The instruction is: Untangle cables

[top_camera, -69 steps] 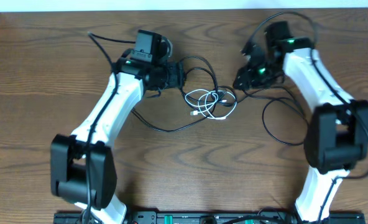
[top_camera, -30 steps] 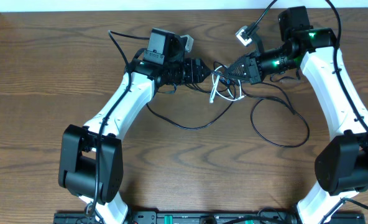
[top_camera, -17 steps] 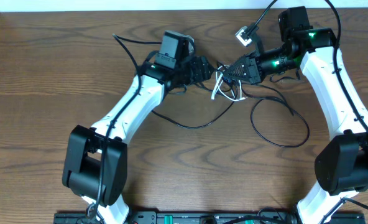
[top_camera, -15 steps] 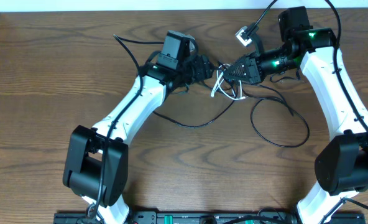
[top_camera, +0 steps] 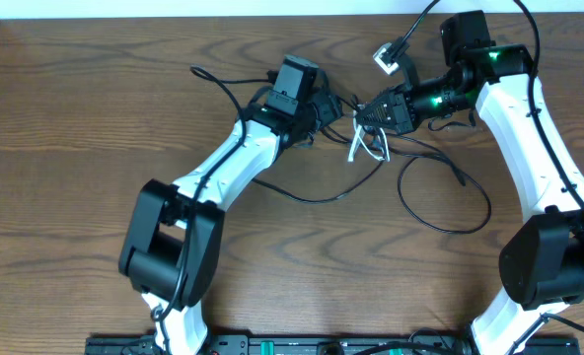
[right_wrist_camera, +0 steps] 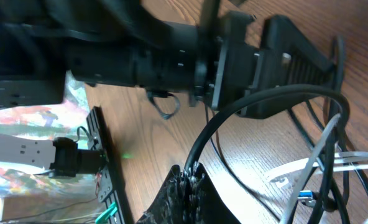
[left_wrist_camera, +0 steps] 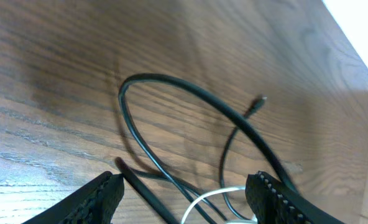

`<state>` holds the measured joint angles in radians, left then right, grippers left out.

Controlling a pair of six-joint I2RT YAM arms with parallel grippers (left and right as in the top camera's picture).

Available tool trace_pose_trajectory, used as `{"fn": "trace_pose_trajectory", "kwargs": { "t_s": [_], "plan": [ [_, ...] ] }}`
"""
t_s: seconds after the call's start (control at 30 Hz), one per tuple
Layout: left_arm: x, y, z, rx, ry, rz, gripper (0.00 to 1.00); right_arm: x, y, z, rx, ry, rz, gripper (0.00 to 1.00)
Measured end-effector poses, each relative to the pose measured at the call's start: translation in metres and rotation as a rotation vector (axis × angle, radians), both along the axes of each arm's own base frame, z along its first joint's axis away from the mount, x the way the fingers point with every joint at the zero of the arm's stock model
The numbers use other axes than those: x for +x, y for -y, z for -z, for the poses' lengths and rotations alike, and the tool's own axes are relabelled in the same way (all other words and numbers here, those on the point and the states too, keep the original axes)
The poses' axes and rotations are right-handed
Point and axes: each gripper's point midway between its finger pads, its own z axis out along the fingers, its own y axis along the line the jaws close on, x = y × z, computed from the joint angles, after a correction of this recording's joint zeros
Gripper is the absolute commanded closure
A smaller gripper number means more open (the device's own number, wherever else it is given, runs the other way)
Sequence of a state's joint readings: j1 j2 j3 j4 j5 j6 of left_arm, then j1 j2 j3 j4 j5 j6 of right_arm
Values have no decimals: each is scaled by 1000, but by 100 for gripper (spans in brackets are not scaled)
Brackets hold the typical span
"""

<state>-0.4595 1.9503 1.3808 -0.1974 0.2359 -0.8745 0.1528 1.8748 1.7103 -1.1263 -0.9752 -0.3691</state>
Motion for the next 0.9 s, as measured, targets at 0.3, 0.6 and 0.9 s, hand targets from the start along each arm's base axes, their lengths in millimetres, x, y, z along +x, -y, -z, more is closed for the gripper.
{"fn": "trace_pose_trajectory", "kwargs": {
  "t_s": [0.3, 0.6, 0.9],
  "plan": [
    [0, 8, 10, -22, -26, -21, 92, 1, 2, 3, -24, -4, 12, 99],
    [-13, -2, 0, -35, -40, 132, 93, 26, 30, 26, -195, -92, 230, 99],
    [-36, -81, -103, 39, 98, 113, 93, 52, 112, 60, -520, -189, 646, 99]
  ]
}}
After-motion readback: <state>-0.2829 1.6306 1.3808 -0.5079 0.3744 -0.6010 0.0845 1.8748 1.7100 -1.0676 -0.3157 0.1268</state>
